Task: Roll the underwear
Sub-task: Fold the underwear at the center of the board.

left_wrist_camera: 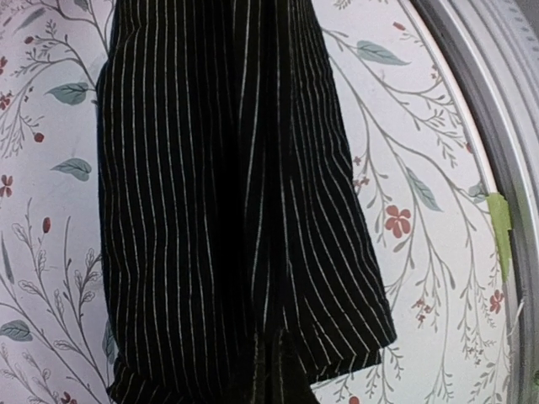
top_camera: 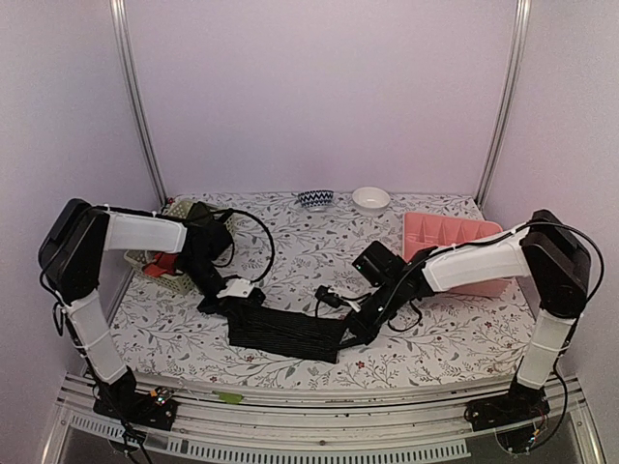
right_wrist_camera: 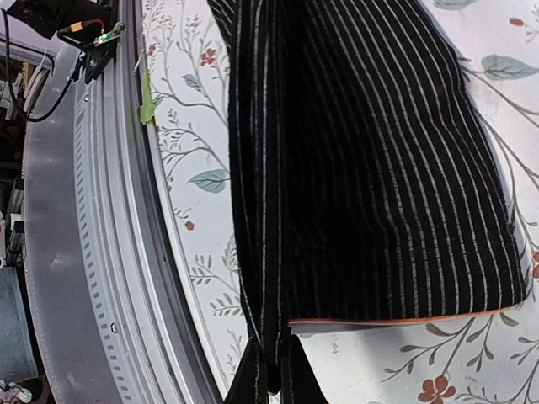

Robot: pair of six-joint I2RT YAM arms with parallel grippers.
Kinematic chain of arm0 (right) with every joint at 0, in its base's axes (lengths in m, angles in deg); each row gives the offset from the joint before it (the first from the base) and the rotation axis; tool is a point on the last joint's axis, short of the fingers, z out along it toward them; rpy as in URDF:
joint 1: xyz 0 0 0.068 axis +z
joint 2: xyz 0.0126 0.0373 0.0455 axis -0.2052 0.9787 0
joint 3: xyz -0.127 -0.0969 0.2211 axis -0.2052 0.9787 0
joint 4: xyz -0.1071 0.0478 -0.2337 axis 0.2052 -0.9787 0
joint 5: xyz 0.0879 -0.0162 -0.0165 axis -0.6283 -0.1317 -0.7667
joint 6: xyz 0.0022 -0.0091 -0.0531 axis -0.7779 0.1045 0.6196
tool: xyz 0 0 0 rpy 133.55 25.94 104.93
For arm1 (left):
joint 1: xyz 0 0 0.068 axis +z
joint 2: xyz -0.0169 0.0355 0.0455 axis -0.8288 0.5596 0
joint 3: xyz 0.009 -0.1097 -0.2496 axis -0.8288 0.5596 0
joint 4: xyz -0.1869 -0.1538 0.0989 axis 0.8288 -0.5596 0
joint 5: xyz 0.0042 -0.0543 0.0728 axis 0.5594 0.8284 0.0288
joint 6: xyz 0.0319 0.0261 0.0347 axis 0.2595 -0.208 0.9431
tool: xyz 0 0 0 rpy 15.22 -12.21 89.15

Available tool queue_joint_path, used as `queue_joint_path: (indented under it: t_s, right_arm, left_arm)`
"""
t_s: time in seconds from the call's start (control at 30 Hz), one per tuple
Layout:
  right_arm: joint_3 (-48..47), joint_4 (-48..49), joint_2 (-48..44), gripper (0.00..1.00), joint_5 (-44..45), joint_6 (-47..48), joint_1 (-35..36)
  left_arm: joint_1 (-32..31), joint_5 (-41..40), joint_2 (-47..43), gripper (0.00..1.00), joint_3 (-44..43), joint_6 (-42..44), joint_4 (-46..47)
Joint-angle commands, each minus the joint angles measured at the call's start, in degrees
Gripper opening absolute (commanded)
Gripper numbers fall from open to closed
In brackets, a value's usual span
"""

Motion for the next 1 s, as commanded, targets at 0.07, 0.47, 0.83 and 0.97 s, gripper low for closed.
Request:
queue_joint_path:
  t_s: [0.07,0.47,0.83,0.97]
  right_arm:
    - [-4.42,-3.21,10.35,0.0,-6.23,-0.64,-3.48]
    - [-2.34,-5.28,9.27,0.0,-11.03,-6.03,0.31]
    - [-4.03,-8.85,4.18,0.0,-12.75,-10.68,2.24]
    - [-6.77,-11.89,6.39,0.0,-12.21,-8.57,0.48]
  left_arm:
    - [0.88,-1.93,6.7,0.0,-3.33,-0.92,-0.68]
    - [-1.73,-2.39,-0.7,0.0,6.32,1.14,-2.24]
    - [1.22,-1.08,-4.69,0.0,2.39,0.72,-8.88]
    - [2.07,-1.58,-1.54,0.0,-1.0,0.88,-8.94]
